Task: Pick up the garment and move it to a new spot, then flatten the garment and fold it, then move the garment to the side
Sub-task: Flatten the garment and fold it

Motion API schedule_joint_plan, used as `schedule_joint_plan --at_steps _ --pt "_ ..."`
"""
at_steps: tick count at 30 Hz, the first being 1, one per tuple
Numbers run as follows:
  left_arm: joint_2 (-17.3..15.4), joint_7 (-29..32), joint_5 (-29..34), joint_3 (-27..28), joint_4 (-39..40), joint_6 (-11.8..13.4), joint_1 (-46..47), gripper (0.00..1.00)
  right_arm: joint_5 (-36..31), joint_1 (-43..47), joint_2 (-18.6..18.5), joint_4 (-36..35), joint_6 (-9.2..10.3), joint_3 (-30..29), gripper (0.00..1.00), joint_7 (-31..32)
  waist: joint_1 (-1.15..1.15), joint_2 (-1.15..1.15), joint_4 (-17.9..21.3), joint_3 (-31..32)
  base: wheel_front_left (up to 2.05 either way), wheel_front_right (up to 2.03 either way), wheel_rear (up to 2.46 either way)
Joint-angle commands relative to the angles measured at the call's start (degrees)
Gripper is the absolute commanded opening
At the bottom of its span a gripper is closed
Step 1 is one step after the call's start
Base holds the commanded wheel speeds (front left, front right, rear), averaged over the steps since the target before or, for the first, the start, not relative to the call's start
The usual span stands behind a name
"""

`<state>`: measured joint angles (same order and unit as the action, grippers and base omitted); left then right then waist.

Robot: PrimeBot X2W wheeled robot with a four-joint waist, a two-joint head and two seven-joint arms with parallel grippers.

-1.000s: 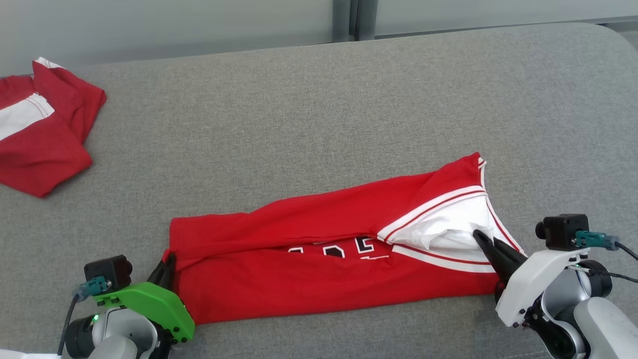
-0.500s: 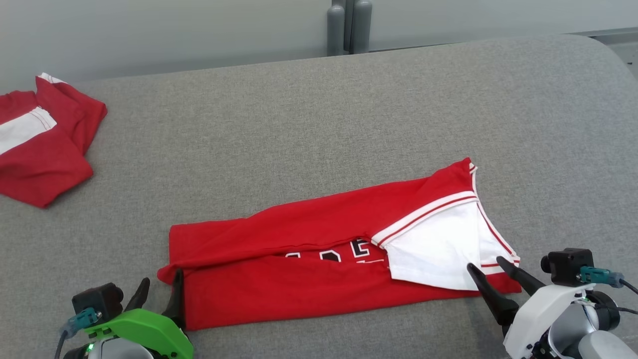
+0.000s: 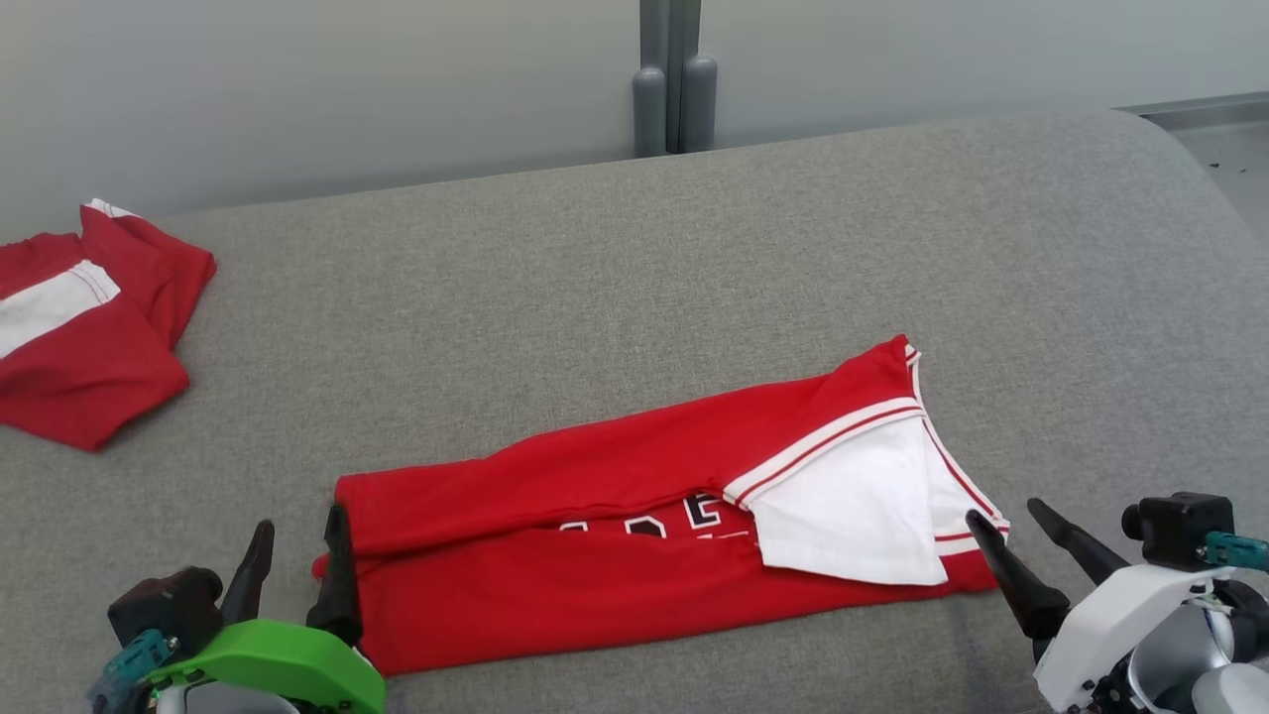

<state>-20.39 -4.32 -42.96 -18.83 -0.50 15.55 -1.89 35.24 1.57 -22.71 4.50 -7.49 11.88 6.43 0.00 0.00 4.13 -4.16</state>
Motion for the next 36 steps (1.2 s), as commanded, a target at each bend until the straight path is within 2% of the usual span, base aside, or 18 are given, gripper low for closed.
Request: schedule_joint_plan --at_steps 1,11,15,23,29,36 --pt "0.13 -0.60 0.92 -0.25 0.52 0.61 0.84 1.00 -0.54 -0.06 0.10 -0.60 0.00 -0.85 1.00 0.47 0.00 0.00 -0.01 1.18 0.00 0.00 0.00" --pt "1.70 -3.54 7.13 -4.66 -1.61 1.79 5.21 1.00 -4.40 -3.86 2.11 -1.85 0.00 -8.03 1.00 7.24 0.00 0.00 -2.17 4.89 0.00 0.00 0.00" --pt "2.45 -5.22 7.41 -4.16 -3.63 2.69 4.96 1.00 -6.57 -5.98 3.29 -0.42 0.00 -10.42 1.00 8.97 0.00 0.00 -3.30 5.53 0.00 0.00 0.00" --pt "2.98 -6.88 6.36 -3.58 -5.58 2.64 3.50 1.00 -8.11 -7.91 4.75 2.45 0.00 -12.08 1.00 11.37 0.00 0.00 -6.11 6.33 0.00 0.00 0.00" --pt "3.40 -7.15 6.24 -4.23 -5.90 1.88 3.66 1.00 -8.10 -8.52 4.37 8.45 0.00 -12.79 1.00 13.50 0.00 0.00 -9.12 6.01 0.00 0.00 0.00" --pt "3.38 -6.50 6.82 -5.14 -5.32 2.04 4.36 1.00 -7.79 -10.50 3.36 18.27 0.00 -11.58 1.00 13.10 0.00 0.00 -13.00 4.81 0.00 0.00 0.00"
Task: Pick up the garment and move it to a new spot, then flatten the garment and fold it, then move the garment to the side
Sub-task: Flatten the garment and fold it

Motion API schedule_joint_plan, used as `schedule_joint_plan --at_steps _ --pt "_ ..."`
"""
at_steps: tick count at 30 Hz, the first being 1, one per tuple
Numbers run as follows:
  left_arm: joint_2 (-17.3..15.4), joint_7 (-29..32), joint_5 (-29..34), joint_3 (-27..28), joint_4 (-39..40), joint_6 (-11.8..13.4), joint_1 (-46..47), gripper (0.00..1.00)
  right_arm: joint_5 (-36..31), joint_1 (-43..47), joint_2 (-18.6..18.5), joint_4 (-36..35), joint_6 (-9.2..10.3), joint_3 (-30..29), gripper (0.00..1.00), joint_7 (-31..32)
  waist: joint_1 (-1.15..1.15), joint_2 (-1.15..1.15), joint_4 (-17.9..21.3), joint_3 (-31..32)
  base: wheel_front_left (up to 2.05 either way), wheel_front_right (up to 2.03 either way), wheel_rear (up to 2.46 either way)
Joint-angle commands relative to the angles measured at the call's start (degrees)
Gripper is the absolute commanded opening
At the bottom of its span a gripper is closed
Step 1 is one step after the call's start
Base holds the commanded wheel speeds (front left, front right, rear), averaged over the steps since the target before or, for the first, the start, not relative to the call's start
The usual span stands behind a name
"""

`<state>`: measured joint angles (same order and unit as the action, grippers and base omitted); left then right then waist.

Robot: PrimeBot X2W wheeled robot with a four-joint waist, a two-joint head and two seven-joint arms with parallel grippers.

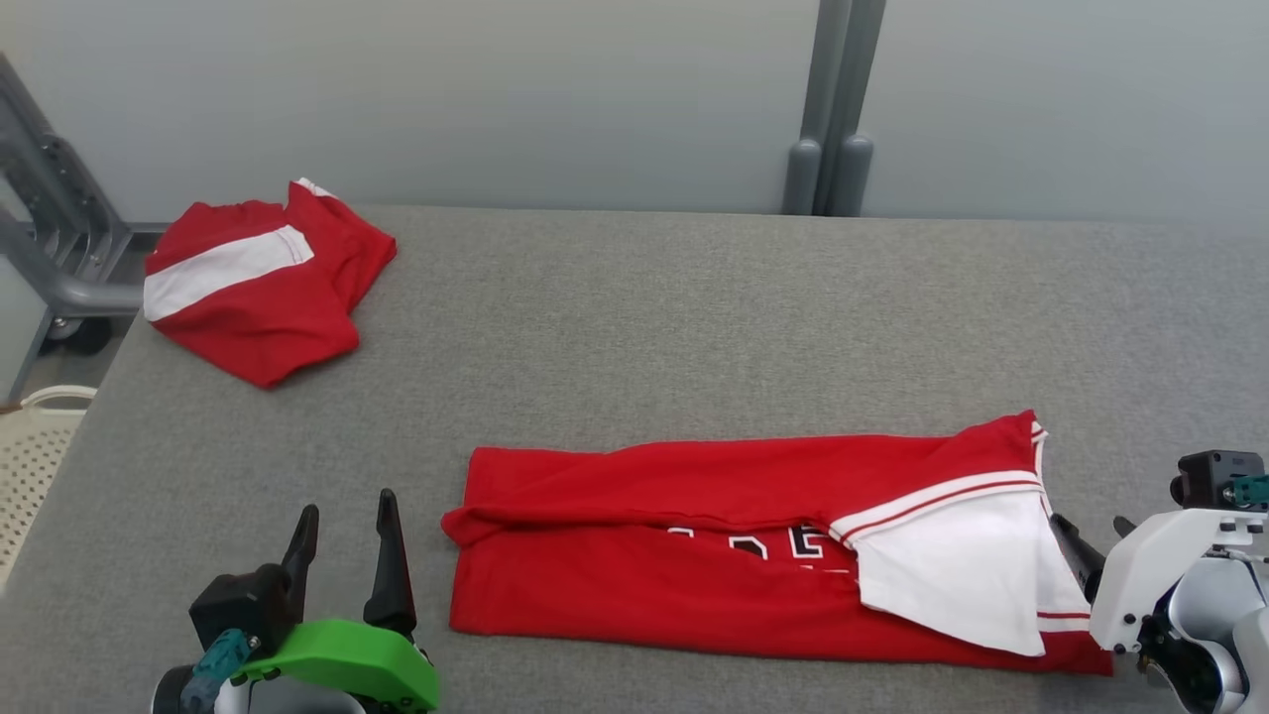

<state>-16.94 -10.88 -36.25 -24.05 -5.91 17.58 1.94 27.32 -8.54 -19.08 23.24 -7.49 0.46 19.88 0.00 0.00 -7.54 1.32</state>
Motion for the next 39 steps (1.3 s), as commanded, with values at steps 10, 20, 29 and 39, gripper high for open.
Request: schedule_joint_plan --at_steps 10,20,29,39 --pt "-1.04 0.86 0.75 -0.42 1.35 0.58 1.49 1.00 2.43 -5.63 -1.18 12.03 0.00 1.67 1.00 -2.36 0.00 0.00 -5.35 -3.08 0.00 0.00 0.00" --pt "-1.43 1.03 1.03 -0.35 2.72 1.16 2.03 1.00 10.93 -7.11 -1.80 16.36 -0.03 6.65 1.00 -0.07 0.00 0.00 -6.43 -4.35 0.00 0.00 0.00" --pt "-1.32 0.61 0.47 0.02 2.87 1.67 1.76 1.00 13.33 -6.25 -6.11 10.82 -0.01 15.46 0.33 -0.39 0.00 0.00 -4.95 -4.82 0.00 0.00 0.00" --pt "-1.34 0.02 -0.14 0.58 2.23 1.95 1.56 1.00 11.38 -10.61 -7.39 13.39 0.06 15.35 0.00 -3.94 0.00 0.00 -2.00 -4.61 0.00 0.00 0.00"
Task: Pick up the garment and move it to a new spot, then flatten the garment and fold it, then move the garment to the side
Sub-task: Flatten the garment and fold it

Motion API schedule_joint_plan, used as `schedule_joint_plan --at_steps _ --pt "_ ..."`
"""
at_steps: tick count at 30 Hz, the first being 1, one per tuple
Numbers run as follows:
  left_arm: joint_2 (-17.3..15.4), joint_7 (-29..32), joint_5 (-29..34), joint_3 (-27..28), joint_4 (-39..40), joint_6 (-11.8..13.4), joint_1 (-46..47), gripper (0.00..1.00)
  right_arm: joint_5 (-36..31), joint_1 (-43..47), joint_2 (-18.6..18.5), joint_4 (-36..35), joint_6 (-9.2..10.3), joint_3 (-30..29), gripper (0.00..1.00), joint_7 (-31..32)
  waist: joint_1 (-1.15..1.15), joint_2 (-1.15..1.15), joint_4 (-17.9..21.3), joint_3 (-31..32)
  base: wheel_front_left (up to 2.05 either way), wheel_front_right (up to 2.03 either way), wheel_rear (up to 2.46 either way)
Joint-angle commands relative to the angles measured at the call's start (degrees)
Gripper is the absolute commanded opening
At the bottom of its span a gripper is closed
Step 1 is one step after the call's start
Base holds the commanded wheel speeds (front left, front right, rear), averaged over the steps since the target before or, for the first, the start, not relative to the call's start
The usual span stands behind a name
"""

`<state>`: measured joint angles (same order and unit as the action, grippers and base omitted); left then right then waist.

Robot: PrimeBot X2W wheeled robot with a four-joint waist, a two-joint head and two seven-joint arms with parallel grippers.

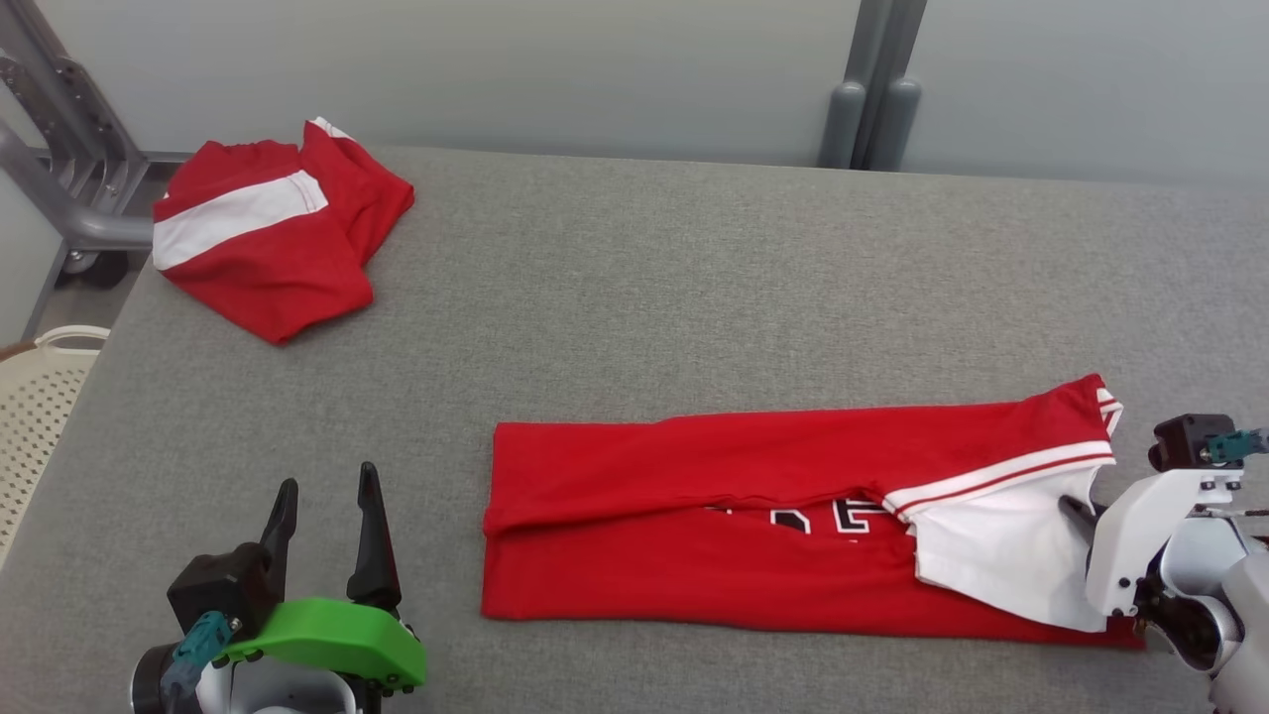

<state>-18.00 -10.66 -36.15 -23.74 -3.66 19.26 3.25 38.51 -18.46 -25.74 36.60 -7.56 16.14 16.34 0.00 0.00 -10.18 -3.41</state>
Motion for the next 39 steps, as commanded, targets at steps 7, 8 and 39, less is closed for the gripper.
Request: schedule_joint_plan --at_steps 7,8,39 --pt "0.13 -0.85 -0.67 0.22 -0.50 -0.13 -0.02 1.00 0.61 -0.67 -4.94 -1.64 0.13 -2.33 0.00 0.09 0.00 0.00 4.02 0.67 0.00 0.00 0.00" --pt "0.16 -0.90 -0.72 0.19 -0.56 -0.19 0.01 1.00 0.18 -0.45 -5.83 -1.66 0.13 -2.81 0.00 0.42 0.00 0.00 4.51 0.72 0.00 0.00 0.00" --pt "1.66 -1.81 -1.51 -1.31 -2.55 -0.93 1.07 1.00 -2.49 3.83 4.99 -32.94 0.07 -1.63 0.00 11.13 0.00 0.00 11.81 2.68 0.00 0.00 0.00"
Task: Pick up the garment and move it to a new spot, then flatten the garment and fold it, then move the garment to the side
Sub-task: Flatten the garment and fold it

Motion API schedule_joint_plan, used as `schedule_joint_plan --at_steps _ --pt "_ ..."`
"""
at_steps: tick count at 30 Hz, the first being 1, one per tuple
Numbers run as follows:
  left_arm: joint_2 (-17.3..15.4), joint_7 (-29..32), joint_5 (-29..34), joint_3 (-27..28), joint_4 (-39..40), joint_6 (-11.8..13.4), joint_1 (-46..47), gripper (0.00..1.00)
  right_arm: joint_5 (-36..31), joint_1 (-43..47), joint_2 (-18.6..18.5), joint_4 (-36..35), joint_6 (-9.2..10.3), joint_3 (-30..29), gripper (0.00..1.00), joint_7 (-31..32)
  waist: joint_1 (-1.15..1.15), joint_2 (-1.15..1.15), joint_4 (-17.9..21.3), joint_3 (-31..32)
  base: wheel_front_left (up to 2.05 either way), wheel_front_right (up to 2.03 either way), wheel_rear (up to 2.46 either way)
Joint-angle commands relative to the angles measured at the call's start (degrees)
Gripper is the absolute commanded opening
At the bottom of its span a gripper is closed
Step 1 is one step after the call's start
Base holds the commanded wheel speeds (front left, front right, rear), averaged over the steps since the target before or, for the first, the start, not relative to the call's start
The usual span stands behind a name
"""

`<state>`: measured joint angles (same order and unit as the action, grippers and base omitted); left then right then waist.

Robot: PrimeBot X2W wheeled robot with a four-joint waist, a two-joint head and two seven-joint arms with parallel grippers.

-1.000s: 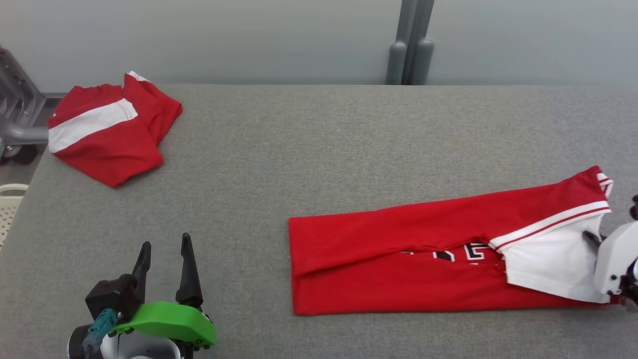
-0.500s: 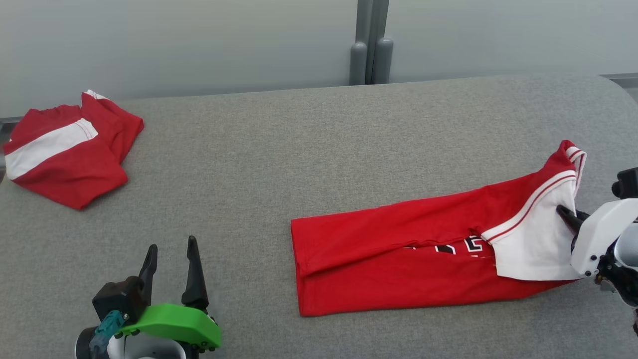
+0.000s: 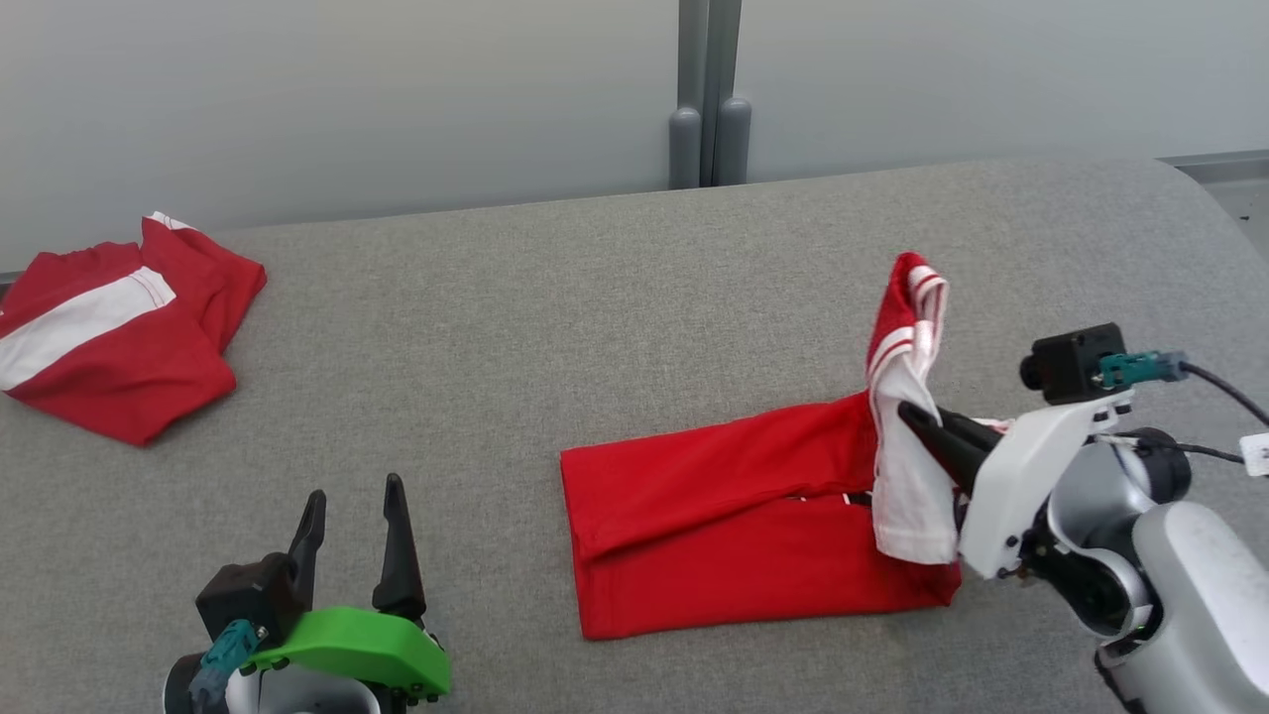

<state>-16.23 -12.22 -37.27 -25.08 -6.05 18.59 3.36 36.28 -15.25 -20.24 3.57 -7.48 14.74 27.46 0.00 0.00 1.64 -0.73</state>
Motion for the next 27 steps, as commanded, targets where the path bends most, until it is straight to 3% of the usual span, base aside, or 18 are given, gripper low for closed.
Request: schedule_joint_plan --at_steps 1,9,13,18,27 --pt "-0.16 -0.35 -0.29 -0.03 -0.10 -0.38 1.09 1.00 -0.56 0.62 0.75 -0.38 -0.02 0.49 0.00 0.33 0.00 0.00 -0.07 0.02 0.00 0.00 0.00" --pt "-0.54 0.11 0.33 -0.66 0.35 -0.73 2.01 1.00 -3.19 -2.13 12.85 4.77 -0.02 4.43 0.00 -1.97 0.00 0.00 -1.90 -0.44 0.00 0.00 0.00" --pt "-0.44 0.49 0.66 -1.31 0.41 -0.89 2.49 1.00 -3.88 -3.94 16.14 11.59 -0.02 5.64 0.00 -4.41 0.00 0.00 -3.94 -1.01 0.00 0.00 0.00" --pt "0.08 0.85 0.77 -2.18 0.04 -1.15 3.50 1.00 -2.59 -6.66 17.21 21.36 -0.02 6.66 0.00 -7.74 0.00 0.00 -7.09 -1.54 0.00 0.00 0.00" --pt "1.02 0.74 0.70 -3.55 -1.28 -1.84 4.00 1.00 4.33 -12.86 17.28 34.71 -0.02 13.58 0.00 -13.42 0.00 0.00 -11.39 -0.90 0.00 0.00 0.00"
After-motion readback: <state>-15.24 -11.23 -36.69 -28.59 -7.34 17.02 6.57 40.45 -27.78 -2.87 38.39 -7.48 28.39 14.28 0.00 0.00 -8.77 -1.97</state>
